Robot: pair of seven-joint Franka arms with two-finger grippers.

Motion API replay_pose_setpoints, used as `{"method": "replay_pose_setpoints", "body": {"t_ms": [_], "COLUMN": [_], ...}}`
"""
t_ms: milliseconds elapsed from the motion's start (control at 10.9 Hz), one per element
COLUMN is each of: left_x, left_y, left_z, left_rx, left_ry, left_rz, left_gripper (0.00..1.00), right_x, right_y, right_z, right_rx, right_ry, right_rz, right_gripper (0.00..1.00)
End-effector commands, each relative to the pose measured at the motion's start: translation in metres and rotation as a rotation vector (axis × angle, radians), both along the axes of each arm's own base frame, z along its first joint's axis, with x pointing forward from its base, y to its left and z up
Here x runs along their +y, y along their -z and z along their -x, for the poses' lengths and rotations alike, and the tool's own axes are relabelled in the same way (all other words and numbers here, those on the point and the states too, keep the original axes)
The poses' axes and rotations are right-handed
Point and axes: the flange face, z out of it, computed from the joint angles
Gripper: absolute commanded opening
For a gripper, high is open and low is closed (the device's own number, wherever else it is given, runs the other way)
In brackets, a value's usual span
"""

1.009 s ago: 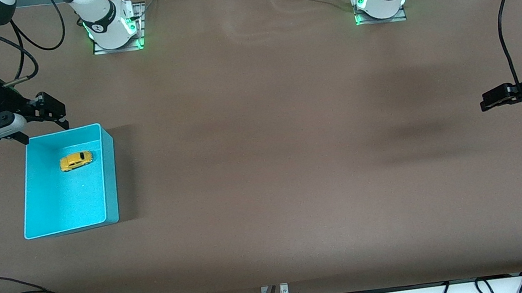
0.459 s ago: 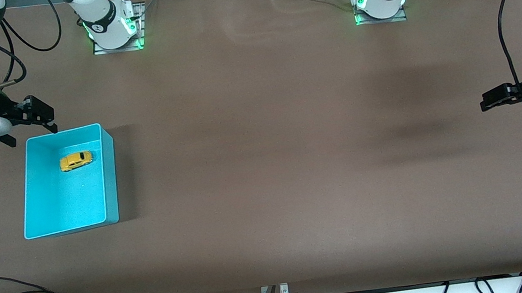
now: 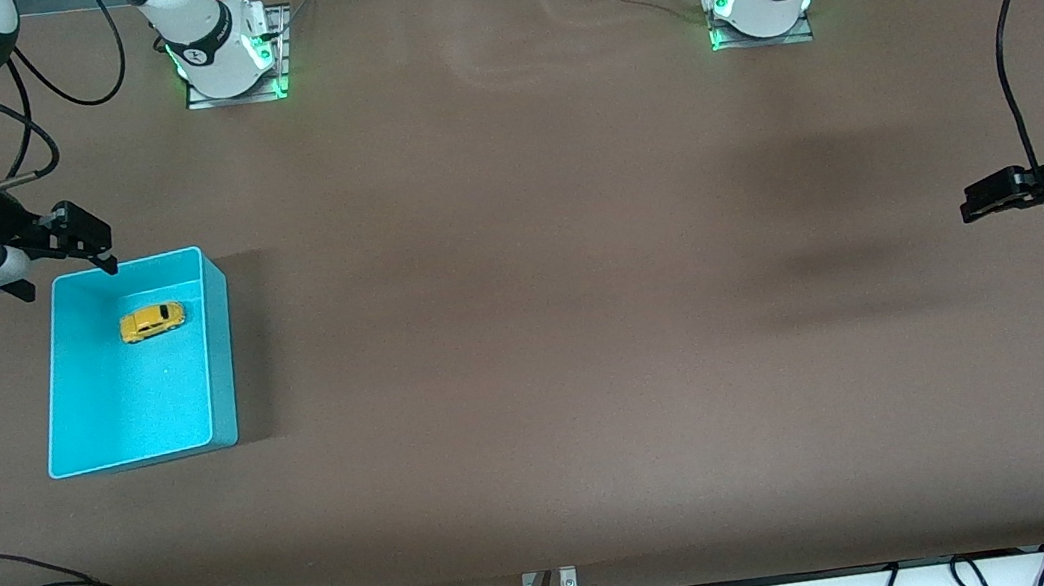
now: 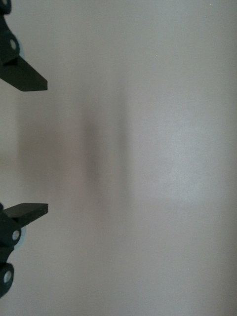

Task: Wind up and store yellow beetle car

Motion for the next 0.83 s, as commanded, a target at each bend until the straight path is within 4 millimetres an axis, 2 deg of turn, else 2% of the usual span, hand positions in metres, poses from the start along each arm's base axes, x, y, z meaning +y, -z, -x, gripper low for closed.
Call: {"method": "replay_pose_setpoints", "body": {"t_ms": [0,734], "left_x": [0.0,0.0001], "left_y": [-0.0074,-0.0064], "left_z": [0.0014,0.0011], "left_rx": [-0.011,-0.009], "left_ry": [0.012,0.012], "left_rz": [0.015,0.015], "left_gripper": [1.0,1.0], "right_x": [-0.0007,-0.0059], "right_y": [-0.008,-0.013], "right_z": [-0.0087,-0.0096], "right_rx": [-0.008,-0.016], "right_ry": [0.003,0.012], "right_rz": [0.015,0.015], "right_gripper": [1.0,1.0]}}
